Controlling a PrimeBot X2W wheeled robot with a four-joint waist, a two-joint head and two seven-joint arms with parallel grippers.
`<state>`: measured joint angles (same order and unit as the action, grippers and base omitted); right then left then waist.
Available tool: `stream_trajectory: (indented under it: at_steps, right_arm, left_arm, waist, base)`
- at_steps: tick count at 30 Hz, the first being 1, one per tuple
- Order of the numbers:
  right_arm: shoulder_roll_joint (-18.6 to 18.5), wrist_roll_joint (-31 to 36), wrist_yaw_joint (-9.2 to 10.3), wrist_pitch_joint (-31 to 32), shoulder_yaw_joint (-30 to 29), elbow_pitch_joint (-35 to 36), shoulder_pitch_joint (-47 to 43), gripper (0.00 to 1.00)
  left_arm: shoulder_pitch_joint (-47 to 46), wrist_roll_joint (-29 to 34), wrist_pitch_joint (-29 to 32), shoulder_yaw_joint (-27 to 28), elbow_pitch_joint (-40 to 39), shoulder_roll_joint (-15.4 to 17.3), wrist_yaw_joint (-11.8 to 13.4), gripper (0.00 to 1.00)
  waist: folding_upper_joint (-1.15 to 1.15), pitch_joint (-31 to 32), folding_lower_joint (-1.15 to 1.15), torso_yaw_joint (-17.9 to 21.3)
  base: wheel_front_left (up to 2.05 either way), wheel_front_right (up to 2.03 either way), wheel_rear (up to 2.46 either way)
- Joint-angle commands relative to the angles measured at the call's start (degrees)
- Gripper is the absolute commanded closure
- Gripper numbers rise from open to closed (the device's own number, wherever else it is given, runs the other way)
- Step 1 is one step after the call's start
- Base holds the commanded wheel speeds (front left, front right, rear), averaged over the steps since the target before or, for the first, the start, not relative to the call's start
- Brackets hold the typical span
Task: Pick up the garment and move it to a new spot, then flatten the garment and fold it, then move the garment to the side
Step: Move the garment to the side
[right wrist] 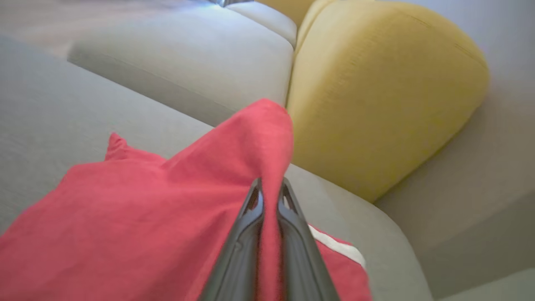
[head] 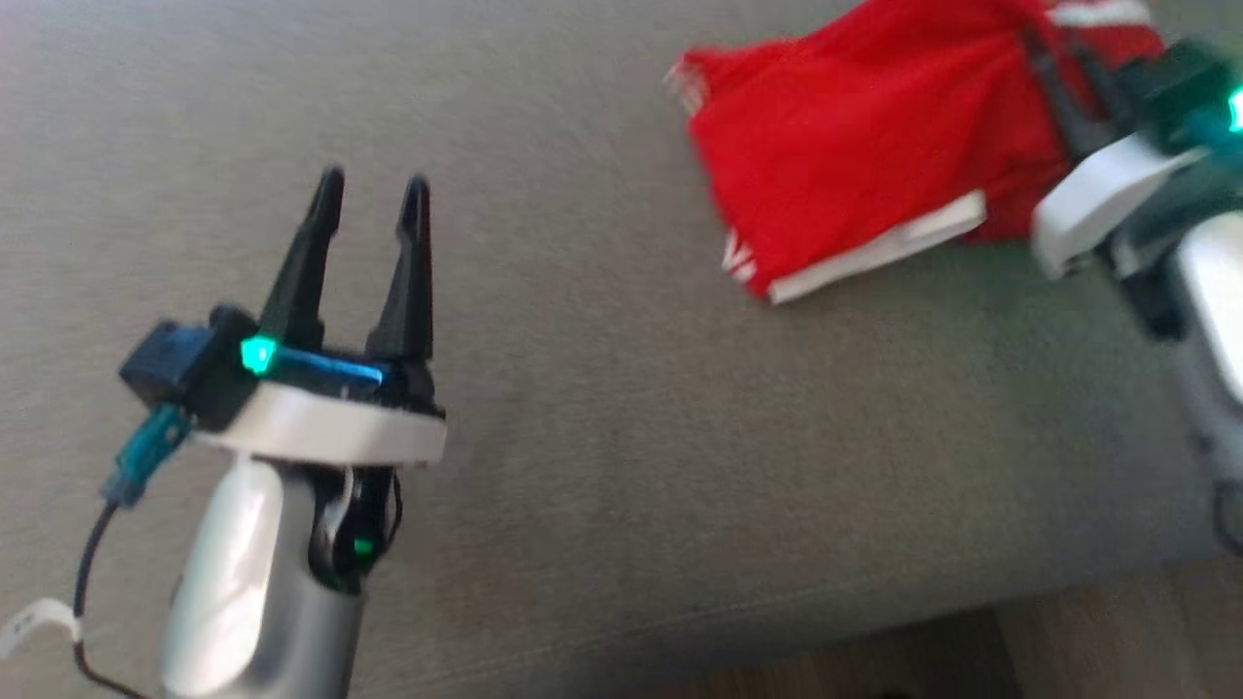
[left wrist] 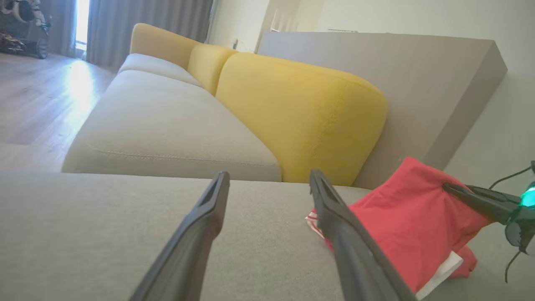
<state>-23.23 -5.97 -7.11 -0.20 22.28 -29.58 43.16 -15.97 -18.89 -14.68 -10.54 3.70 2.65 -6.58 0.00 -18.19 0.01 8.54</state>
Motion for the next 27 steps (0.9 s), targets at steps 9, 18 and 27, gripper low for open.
stream_trajectory:
  at_steps: [9, 18, 27]
  right_arm:
    - [-0.4, 4.2, -0.37, 4.8, -12.1, -1.5, 5.9, 1.00]
    - [5.5, 9.6, -0.37, 3.7, -20.0, -1.6, 5.7, 0.00]
    - [7.5, 11.0, -0.37, 3.0, -22.9, -0.2, 4.1, 0.00]
  left_arm:
    - [-6.1, 2.1, -0.3, 0.7, -1.7, 0.9, -0.8, 0.00]
    - [-6.2, 1.1, -0.3, -0.5, -1.7, 2.9, -0.9, 0.00]
    - [-5.7, -0.1, -0.3, 0.1, -1.1, 2.0, -0.9, 0.00]
  waist:
    - [0.00, -9.4, -0.01, 9.4]
    - [0.00, -11.1, -0.01, 10.0]
    - [0.00, -7.6, -0.01, 7.0]
  base:
    - [0.00, 0.00, 0.00]
    - [0.00, 0.00, 0.00]
    - [0.00, 0.00, 0.00]
